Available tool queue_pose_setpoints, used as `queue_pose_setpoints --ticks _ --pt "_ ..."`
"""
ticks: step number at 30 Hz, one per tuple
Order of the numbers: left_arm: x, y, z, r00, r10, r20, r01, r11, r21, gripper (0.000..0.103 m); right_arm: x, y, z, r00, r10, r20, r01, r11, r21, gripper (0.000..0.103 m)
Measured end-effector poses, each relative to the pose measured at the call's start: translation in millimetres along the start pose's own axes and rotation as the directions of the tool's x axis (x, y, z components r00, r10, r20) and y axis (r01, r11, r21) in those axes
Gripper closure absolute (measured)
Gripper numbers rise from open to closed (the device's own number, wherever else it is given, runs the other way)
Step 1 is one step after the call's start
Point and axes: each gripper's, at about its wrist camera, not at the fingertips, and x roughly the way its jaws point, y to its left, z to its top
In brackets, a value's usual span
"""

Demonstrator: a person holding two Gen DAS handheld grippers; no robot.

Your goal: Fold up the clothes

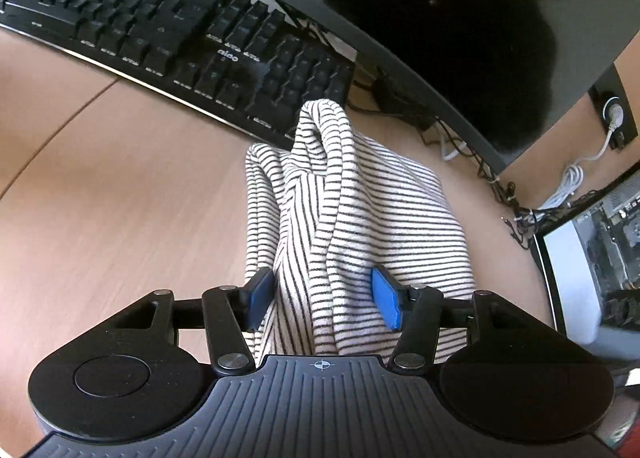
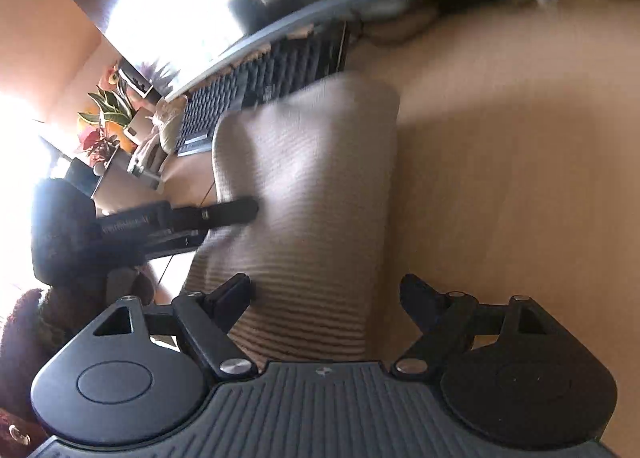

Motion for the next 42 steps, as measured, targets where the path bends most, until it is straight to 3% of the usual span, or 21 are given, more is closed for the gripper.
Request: queue_pose_setpoints --ticks 3,5,8,11,15,17,20,22,25,26,28,33,35,38,40,42 --pt "2.4 4.5 0.5 1.000 -0.021 -0.011 0.021 1.000 -0.017 0.044 5.9 14.0 5.1 1.000 0.018 -0.004 -0.018 1.000 -0.013 0.032" --pt "3.2 6.8 -0.3 0.999 -0.039 -0.011 0.039 0.999 -0.034 0.044 -8.1 29.0 14.9 1.000 0.010 0.029 -0.008 0.998 -0.069 0.049" --pt "6.7 12.0 1.3 0.995 -0.103 -0.001 0.102 0.991 -0.090 0.044 -36.9 53.9 32.1 0.995 0.009 0.095 0.011 0.978 -0.208 0.049" --pt "12.5 12.3 2.1 0.991 -0.136 0.002 0.136 0.985 -0.108 0.044 -35.1 68.6 35.9 0.988 -0.105 0.117 0.143 0.911 -0.387 0.050" --pt "-10.8 -5.1 12.4 0.996 -0.070 0.048 0.069 0.997 0.018 0.047 -14.0 71.7 24.1 0.960 -0.252 0.125 0.280 0.818 -0.503 0.051" --pt "-37.9 -14.3 22.8 0.988 -0.098 0.115 0.093 0.995 0.047 0.047 -6.9 74.4 15.0 0.939 -0.310 0.146 0.338 0.761 -0.554 0.051" --pt "-60.7 -31.7 36.7 0.966 -0.204 0.161 0.188 0.976 0.110 0.036 1.4 88.1 8.1 0.923 -0.340 0.183 0.379 0.707 -0.597 0.051" --pt "-56.6 -43.8 42.0 0.954 -0.264 0.142 0.243 0.959 0.147 0.032 4.1 92.2 7.8 0.918 -0.348 0.189 0.388 0.691 -0.610 0.051" --pt "-20.1 -45.7 38.5 0.969 -0.240 0.053 0.230 0.963 0.144 0.034 8.1 98.2 7.5 0.912 -0.359 0.199 0.400 0.666 -0.629 0.050" --pt "-7.4 -41.8 35.4 0.978 -0.208 0.023 0.204 0.970 0.130 0.035 2.6 95.1 9.4 0.913 -0.358 0.195 0.398 0.682 -0.613 0.048" --pt "5.8 -25.5 26.6 0.985 -0.172 0.004 0.170 0.981 0.094 0.051 -9.0 88.6 15.1 0.923 -0.339 0.180 0.379 0.730 -0.568 0.043" --pt "8.8 4.7 21.0 0.970 -0.243 0.023 0.242 0.970 0.015 0.060 -24.2 53.3 42.3 0.979 -0.195 0.063 0.205 0.937 -0.284 0.028" --pt "13.7 13.1 21.0 0.963 -0.269 0.025 0.268 0.963 0.008 0.065 -18.2 38.8 41.6 0.986 -0.167 0.028 0.169 0.966 -0.195 0.028" --pt "23.3 24.7 22.8 0.950 -0.312 0.029 0.313 0.950 -0.026 0.075 -5.0 26.0 34.3 0.987 -0.163 -0.009 0.160 0.977 -0.143 0.024" --pt "24.8 35.7 21.8 0.942 -0.335 0.032 0.336 0.939 -0.067 0.089 0.0 21.9 32.9 0.989 -0.147 -0.023 0.143 0.983 -0.114 0.023" --pt "27.1 43.9 21.2 0.934 -0.354 0.035 0.356 0.929 -0.101 0.094 0.9 22.6 35.4 0.993 -0.116 -0.025 0.113 0.989 -0.092 0.040"
